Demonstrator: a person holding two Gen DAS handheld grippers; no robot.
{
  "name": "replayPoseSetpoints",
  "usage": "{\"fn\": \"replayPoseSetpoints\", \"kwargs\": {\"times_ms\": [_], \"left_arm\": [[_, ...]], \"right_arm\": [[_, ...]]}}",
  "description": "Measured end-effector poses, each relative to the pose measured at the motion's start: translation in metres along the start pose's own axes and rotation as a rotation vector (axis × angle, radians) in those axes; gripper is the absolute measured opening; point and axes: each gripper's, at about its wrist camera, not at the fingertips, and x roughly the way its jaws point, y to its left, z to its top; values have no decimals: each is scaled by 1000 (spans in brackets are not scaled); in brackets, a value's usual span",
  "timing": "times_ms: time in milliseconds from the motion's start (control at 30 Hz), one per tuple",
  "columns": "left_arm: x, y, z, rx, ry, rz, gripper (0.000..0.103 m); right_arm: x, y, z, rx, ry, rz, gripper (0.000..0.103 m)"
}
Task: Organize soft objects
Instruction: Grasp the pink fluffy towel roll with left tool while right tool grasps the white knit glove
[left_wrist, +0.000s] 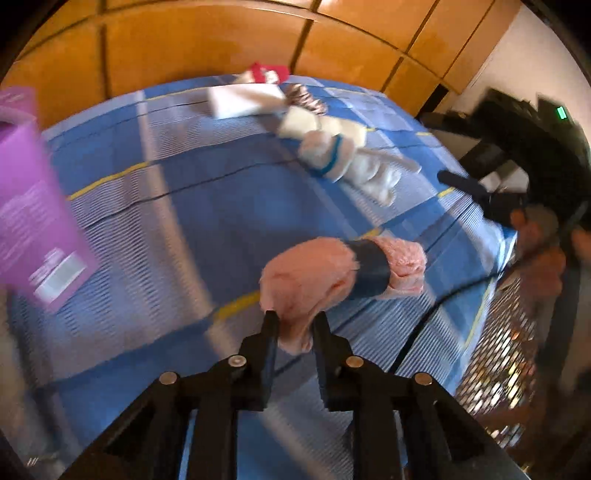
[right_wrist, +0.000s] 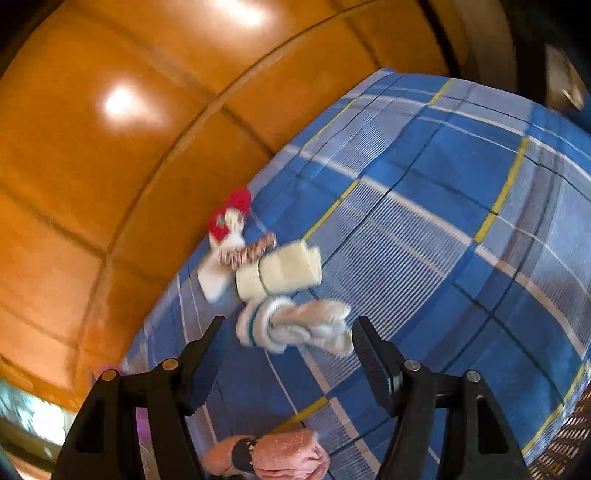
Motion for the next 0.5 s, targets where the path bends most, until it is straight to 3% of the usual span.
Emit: {"fn": "replayPoseSetpoints", "kwargs": {"times_ms": [33,133,267,367,467,500], "left_arm": [[-6,5,-8,5,4,16,22],[-16,16,-24,25,10,70,39],[-32,24,-36,47,-27,105,56],[-42,22,-41,86,-57,131,62],[-47,20,-39,114,-75,148,63],[-48,19,-37,120,-81,156,63]], "right_arm": [[6,8,-1,-50,37,-8,69],[24,29,2,-211,138,-54,69],[50,69,9,-545,233,-159,72],[76,84,7,-725,321,-221,72],[107,83,0,-804,402,-304,72],[115,81,-4,-813,430,-312,64]]}}
